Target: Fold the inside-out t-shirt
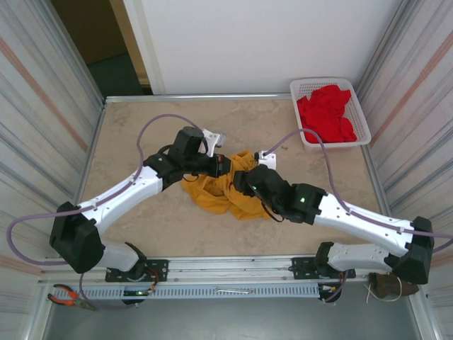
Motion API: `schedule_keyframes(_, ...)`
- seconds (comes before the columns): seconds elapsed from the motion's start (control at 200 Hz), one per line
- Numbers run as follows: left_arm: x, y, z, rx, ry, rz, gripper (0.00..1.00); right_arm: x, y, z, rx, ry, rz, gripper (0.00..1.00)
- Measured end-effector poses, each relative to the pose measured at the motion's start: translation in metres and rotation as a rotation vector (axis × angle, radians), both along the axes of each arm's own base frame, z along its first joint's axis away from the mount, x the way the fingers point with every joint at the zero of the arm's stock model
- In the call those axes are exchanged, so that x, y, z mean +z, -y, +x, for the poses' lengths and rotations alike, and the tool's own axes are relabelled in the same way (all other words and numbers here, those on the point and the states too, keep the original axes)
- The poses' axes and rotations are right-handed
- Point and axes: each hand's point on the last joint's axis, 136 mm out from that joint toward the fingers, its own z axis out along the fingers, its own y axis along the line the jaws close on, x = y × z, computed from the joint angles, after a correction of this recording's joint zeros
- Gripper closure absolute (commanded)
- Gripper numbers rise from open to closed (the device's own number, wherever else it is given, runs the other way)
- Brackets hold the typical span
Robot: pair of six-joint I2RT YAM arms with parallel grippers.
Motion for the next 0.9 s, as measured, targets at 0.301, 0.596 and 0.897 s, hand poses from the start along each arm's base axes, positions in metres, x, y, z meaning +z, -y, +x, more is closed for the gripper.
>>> schedule_keyframes(0.301, 0.017, 0.004, -0.009, -0.016, -0.066, -0.084, 1.0, -0.038, 0.015, 0.035, -0.003, -0.099, -0.013, 1.0)
schedule_keyframes(0.596, 0.032, -0.021, 0.01, 0.054, -0.031, -0.11, 0.6, -0.015, -0.004, 0.011, 0.361, -0.105, 0.207, 1.0)
schedule_keyframes(0.897, 0.027, -0.038, 0.009, 0.093, -0.018, -0.092, 0.54, -0.007, -0.002, -0.002, 0.475, -0.096, 0.301, 1.0)
